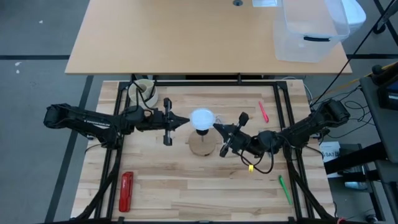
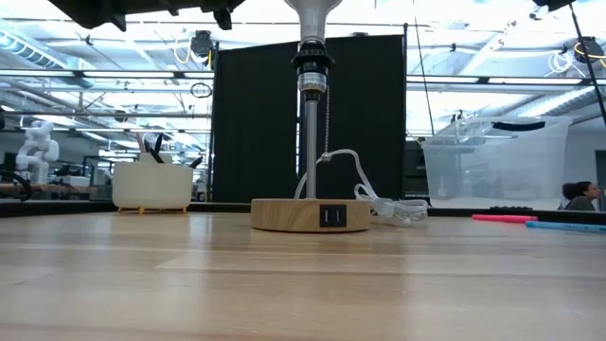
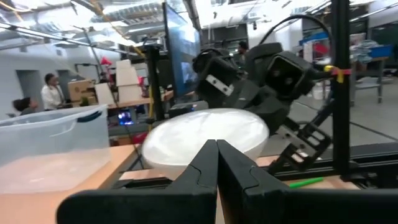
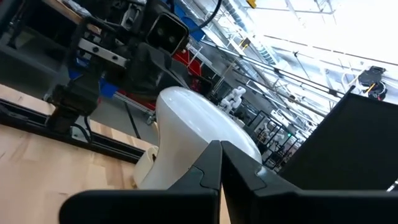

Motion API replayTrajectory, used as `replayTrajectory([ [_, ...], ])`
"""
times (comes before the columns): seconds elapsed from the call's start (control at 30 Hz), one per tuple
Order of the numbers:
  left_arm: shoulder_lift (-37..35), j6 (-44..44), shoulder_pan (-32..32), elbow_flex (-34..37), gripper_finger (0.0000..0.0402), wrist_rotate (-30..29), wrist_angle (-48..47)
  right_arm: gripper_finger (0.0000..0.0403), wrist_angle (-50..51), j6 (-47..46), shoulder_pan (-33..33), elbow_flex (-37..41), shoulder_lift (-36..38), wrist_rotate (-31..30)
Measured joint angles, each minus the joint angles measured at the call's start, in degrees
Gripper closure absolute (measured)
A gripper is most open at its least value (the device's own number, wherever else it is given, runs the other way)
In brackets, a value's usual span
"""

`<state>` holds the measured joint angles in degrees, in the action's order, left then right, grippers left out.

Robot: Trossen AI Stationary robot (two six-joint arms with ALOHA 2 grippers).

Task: Screw lightbulb
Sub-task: Remove the lightbulb from the desk lamp

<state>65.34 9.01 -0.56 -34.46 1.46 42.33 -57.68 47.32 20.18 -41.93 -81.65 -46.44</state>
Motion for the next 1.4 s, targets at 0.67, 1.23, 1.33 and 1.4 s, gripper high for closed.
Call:
replayTrajectory([
  [0.67,3.51,-1.84,1.16,-0.06,0.0402,6.77,2.48,0.0403,1.08,-0.79,-4.2,0.0,0.02,0.1],
  [1.23,2.37,6.79,3.8,-0.02,0.0402,-7.91,7.13,0.0403,3.29,-1.6,-2.0,0.0,0.0,-3.17],
  [1.33,2.37,6.04,2.28,-0.02,0.0402,-8.95,7.52,0.0403,3.51,-1.78,-0.89,0.0,0.0,-3.29],
  [1.4,2.38,3.77,0.83,-0.02,0.0402,-10.03,7.19,0.0403,3.63,-1.74,-0.2,0.0,0.0,-3.25],
])
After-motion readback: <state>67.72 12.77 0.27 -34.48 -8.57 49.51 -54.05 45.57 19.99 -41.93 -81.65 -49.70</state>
